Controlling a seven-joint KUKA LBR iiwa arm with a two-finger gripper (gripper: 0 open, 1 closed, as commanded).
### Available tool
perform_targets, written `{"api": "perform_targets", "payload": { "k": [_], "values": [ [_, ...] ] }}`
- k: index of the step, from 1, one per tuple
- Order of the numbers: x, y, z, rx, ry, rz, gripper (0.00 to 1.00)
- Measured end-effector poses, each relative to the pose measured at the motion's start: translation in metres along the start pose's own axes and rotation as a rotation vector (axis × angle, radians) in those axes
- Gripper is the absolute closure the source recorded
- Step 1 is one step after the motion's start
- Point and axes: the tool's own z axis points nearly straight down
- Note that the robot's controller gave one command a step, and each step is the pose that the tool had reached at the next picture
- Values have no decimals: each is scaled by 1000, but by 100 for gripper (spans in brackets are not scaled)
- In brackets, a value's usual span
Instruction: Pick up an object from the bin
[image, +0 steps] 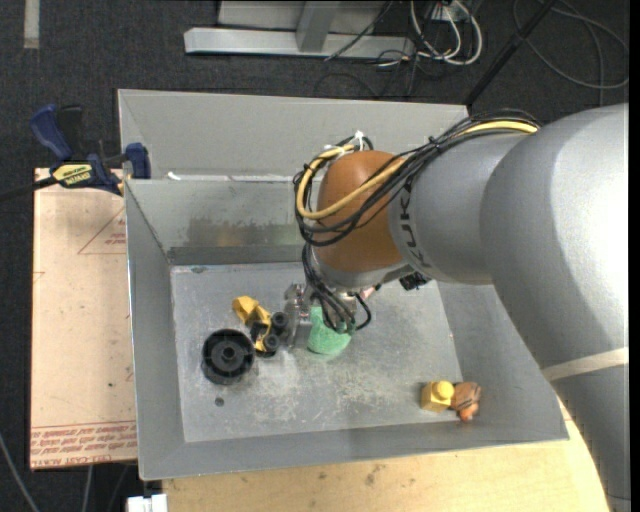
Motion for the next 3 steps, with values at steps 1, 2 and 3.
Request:
{"api": "perform_targets", "payload": {
  "k": [1,2,3],
  "values": [
    [0,0,0,0,0,0,100],
    [8,-1,0,1,-1,-79,100],
    [-6,-17,-106,1,-8,-278,0]
  ]
}}
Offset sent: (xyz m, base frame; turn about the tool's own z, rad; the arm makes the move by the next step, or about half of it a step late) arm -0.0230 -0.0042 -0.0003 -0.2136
